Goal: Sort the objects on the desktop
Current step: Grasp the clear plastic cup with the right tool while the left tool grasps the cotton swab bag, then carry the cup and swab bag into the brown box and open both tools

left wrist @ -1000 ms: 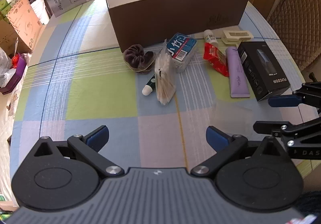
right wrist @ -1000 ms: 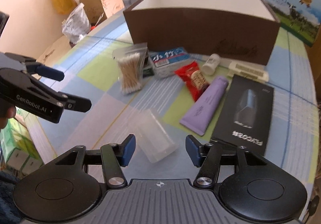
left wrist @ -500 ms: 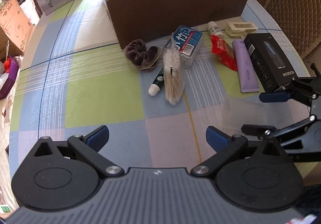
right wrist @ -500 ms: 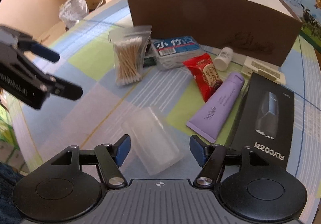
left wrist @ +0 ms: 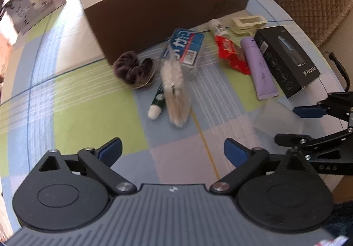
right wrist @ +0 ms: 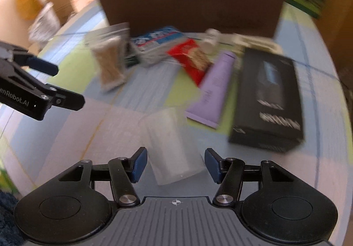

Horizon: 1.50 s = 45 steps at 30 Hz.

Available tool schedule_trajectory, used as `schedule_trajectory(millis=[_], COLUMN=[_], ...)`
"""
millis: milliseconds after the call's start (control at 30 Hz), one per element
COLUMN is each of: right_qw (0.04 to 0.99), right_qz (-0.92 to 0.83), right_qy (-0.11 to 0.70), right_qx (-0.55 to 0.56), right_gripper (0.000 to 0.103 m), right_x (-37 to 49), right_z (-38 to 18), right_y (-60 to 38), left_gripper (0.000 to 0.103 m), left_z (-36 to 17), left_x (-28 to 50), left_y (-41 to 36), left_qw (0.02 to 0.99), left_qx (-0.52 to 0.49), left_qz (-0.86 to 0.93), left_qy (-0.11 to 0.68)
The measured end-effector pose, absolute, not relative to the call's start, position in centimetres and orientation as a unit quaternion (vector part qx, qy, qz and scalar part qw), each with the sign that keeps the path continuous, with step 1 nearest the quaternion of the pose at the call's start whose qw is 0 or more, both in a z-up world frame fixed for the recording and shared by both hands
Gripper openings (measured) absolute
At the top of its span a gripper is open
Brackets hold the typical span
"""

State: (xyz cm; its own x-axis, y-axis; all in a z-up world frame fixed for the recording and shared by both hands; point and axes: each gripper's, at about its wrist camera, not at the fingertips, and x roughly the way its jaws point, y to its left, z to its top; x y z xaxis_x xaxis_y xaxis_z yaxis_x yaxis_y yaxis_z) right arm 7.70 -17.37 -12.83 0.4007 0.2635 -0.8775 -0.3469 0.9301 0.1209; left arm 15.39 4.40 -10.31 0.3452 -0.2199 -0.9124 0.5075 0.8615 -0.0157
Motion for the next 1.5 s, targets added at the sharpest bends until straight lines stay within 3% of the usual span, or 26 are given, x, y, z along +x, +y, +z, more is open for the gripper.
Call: schedule_trajectory(millis=[100, 167, 300, 367, 500, 700, 833, 1267, 1333, 1367, 1500], right_qw=[0.838, 0.84, 0.844, 0.845, 0.848, 0.854, 0.857, 0.841, 0.839, 0.837, 0.834], right_qz=[0.148, 0.129, 0.094, 0.077, 0.048, 0.035, 0.042, 0.077, 0.082, 0.088, 0.111], right_qy=[0.525, 0.527, 0.528, 0.528, 0.526, 0.516, 0.511, 0.534, 0.536, 0.538, 0.538], right_qx=[-0.017, -0.004, 0.018, 0.026, 0.041, 0.051, 0.054, -0.036, -0.044, -0.049, -0.052], right_gripper=[0.055, 0.055, 0.055, 0.055, 0.055, 0.055, 0.057, 0.061, 0.057, 0.051, 0.05], right_x=[7.2, 6.7, 6.1, 5.7, 4.9, 3.9, 3.9, 6.2, 6.3, 6.3, 6.3], right_z=[-12.8, -12.8, -12.8, -12.7, -12.6, -12.0, -11.7, -13.1, -13.4, -13.4, -13.0], right_y=[-18.8, -19.6, -20.6, -21.0, -22.0, -22.5, -22.4, -20.4, -20.4, -20.4, -20.5], left_gripper=[0.09, 0.079, 0.071, 0.057, 0.051, 0.02, 0.015, 0.015, 0.015, 0.015, 0.015], left_z=[-10.5, -10.6, -10.8, -10.9, -11.1, -11.7, -11.4, -10.1, -10.1, -10.1, -9.9], left_x=[15.8, 16.1, 17.0, 17.6, 18.7, 19.8, 19.6, 17.3, 17.1, 17.0, 16.6], left_y=[3.8, 3.4, 2.7, 2.5, 2.2, 2.3, 2.6, 4.7, 4.8, 4.9, 5.0], left_qw=[0.809, 0.81, 0.813, 0.817, 0.819, 0.821, 0.82, 0.819, 0.819, 0.819, 0.821], left_qx=[0.141, 0.145, 0.148, 0.151, 0.159, 0.152, 0.145, 0.117, 0.113, 0.112, 0.106], left_qz=[-0.246, -0.261, -0.286, -0.293, -0.303, -0.303, -0.31, -0.291, -0.287, -0.285, -0.276], left_qy=[0.515, 0.505, 0.485, 0.473, 0.46, 0.459, 0.459, 0.481, 0.483, 0.485, 0.489])
